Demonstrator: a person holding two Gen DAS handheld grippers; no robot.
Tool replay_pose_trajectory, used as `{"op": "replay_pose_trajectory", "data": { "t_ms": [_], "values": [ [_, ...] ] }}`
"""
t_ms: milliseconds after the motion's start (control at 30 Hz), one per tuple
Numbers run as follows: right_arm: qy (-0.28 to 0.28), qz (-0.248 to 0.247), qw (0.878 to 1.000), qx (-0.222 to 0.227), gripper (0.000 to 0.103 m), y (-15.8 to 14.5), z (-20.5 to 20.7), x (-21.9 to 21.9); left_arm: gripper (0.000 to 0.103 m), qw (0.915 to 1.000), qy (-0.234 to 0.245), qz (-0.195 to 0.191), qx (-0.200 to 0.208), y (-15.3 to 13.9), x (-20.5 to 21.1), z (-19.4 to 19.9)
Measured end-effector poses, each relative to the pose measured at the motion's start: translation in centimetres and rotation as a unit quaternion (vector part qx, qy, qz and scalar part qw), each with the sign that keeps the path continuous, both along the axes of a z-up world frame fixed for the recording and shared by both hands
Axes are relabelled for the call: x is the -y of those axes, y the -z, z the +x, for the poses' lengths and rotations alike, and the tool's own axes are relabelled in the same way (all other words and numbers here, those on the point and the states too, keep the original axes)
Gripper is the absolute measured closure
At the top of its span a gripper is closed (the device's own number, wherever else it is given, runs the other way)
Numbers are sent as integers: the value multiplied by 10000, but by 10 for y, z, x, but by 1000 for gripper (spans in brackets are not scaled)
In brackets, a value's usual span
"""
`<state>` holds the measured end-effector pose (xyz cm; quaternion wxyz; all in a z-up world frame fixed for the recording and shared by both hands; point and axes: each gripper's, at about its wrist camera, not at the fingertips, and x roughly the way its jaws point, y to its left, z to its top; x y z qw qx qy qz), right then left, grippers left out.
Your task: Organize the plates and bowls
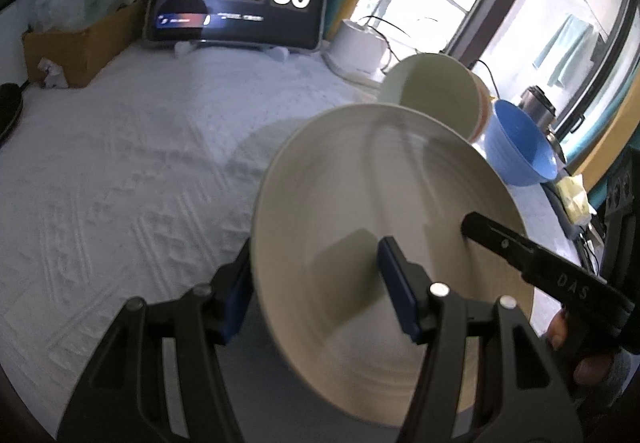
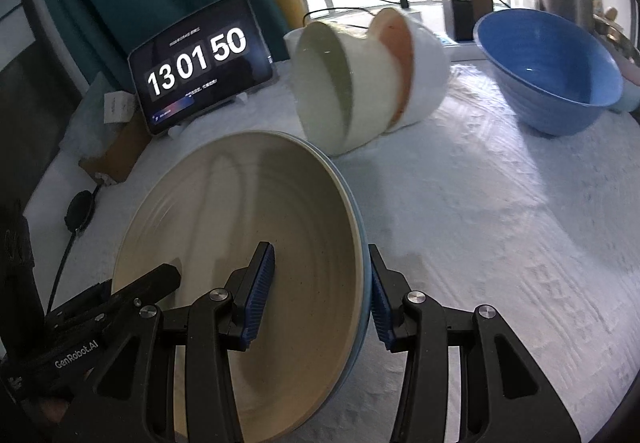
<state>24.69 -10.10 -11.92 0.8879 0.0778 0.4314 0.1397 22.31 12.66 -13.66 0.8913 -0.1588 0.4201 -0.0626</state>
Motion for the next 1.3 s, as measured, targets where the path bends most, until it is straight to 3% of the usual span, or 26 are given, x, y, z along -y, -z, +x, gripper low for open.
{"op": "replay_pose_trajectory", "data": {
  "t_ms": [333,633,900,1300],
  "values": [
    [-205,-37,9996,-199,56,13,21,-26,42,9998,-154,21,-147,12,-21,8],
    [-160,-26,9992,-352,54,23,30,-27,42,9994,-92,329,-36,11,-13,11],
    [-219,-208,9991,-296,53,22,30,-31,41,9993,-100,353,-89,9,-13,12],
    [-140,-166,9997,-128,53,10,20,-13,39,9980,-426,402,223,-11,-14,1]
  ]
}}
